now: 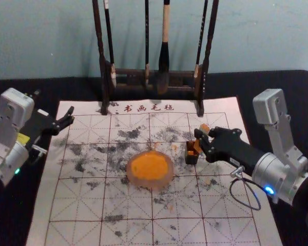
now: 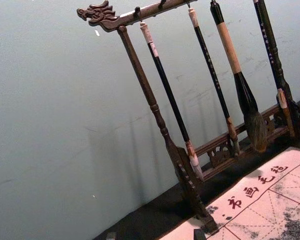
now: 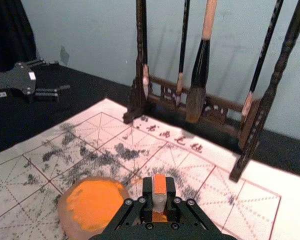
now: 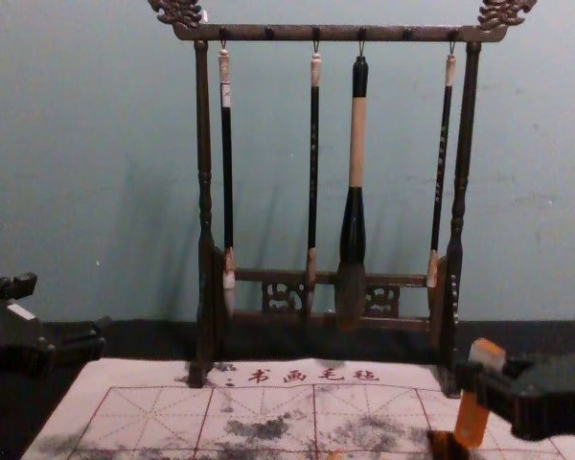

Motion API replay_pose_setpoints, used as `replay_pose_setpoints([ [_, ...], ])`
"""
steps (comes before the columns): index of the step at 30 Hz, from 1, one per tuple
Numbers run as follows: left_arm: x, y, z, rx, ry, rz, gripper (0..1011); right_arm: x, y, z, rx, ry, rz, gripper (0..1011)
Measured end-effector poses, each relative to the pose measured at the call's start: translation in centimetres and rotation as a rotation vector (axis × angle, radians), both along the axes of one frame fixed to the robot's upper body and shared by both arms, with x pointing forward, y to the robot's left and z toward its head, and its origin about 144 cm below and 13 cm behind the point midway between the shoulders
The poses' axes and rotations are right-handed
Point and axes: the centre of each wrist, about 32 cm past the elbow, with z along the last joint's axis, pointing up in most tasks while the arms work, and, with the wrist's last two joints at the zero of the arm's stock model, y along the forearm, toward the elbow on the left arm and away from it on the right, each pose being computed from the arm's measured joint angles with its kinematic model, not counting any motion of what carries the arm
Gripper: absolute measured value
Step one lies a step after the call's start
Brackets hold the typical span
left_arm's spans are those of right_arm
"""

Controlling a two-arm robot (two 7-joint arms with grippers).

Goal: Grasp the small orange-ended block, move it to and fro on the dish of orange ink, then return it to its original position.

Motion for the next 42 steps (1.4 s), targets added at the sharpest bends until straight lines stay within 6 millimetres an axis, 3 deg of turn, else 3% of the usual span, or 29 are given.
replay_pose_setpoints([
  [42,0.0,0.0,0.0,0.0,0.0,0.0,1001,1.4,0.8,-1.9,-0.022,0.063,-0.019,116],
])
